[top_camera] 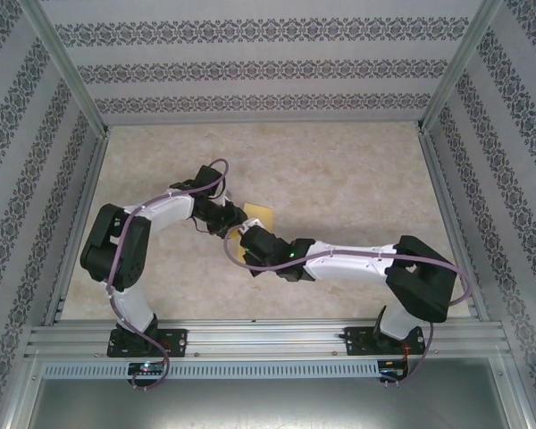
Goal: Fold a paper plane with a square sheet of paper (pick it up from the middle)
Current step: Fold the triangle a second time at the center of the table.
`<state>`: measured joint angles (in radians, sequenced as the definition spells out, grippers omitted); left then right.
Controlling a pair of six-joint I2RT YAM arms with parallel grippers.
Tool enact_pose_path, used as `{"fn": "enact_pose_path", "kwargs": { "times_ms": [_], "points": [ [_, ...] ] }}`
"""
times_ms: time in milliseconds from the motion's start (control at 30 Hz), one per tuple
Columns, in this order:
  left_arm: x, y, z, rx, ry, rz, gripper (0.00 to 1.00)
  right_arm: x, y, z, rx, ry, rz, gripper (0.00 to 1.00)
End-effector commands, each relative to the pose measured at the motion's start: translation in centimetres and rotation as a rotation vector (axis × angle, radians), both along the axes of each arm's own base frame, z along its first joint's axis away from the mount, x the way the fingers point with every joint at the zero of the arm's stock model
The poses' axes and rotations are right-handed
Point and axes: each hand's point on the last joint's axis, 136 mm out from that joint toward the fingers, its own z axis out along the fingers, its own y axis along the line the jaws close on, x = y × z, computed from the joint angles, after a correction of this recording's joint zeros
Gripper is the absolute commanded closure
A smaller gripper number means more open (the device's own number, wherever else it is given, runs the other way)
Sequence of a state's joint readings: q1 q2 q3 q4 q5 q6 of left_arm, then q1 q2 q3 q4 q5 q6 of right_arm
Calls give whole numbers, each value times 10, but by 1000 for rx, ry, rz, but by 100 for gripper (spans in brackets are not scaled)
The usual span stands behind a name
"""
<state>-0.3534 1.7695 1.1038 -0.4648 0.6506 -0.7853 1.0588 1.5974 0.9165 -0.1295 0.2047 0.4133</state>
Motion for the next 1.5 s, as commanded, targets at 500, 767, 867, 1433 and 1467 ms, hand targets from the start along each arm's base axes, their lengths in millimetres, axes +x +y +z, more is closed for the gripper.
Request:
{"fn": "enact_pose_path", "kwargs": {
  "times_ms": [500,767,867,1433,1467],
  "points": [
    [-45,18,-2,149,-27,-14,75,17,-14,-9,425,291,-30,98],
    [-59,-5,-14,173,-4,-86,81,32,-31,-13,489,333,-63,97],
    [-61,-9,-20,182,6,-92,81,36,-36,-17,472,343,-81,98],
    [-62,-7,-48,264,48,-106,85,48,-44,-37,305,364,-107,97],
    [-62,-6,-49,271,49,-107,85,50,-45,-37,298,363,-107,96]
  ]
}}
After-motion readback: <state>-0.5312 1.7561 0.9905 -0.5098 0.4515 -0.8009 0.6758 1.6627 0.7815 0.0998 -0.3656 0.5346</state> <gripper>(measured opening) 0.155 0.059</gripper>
